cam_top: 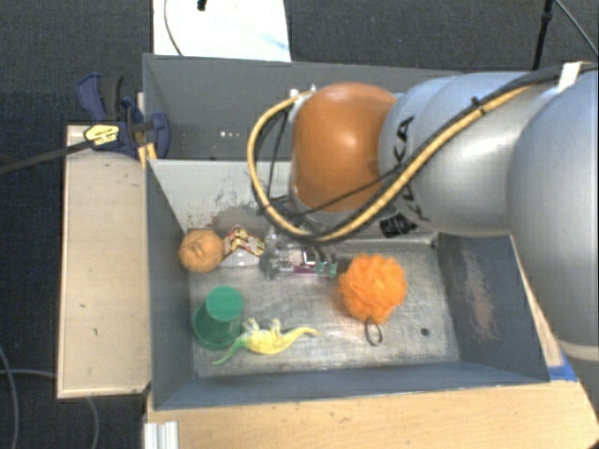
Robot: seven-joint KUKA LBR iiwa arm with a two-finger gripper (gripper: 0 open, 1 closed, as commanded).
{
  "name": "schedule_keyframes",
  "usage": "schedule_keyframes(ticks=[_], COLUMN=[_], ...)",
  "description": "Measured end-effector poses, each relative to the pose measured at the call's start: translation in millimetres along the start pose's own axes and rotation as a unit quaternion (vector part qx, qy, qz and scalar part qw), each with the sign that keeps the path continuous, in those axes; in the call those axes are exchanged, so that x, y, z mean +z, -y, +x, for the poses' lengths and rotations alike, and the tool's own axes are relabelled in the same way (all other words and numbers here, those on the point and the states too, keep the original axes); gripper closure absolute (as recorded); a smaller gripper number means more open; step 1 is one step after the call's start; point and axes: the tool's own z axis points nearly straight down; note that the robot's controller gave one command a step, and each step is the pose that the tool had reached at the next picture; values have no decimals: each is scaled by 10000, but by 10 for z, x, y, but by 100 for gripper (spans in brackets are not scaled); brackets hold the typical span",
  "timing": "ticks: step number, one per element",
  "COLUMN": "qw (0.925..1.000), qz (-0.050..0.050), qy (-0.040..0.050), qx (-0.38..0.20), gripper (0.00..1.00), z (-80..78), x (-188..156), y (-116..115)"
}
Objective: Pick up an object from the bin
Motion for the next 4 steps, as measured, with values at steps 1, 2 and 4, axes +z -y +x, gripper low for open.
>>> schedule_keyframes(ticks=[1, 2, 4], qw=[9996, 10000, 9983], qz=[15, 9, -3], qy=[-36, -12, 5], qx=[279, -26, -576], gripper=[100, 100, 100], z=[118, 182, 509], x=[-524, -1135, -473], y=[200, 79, 384])
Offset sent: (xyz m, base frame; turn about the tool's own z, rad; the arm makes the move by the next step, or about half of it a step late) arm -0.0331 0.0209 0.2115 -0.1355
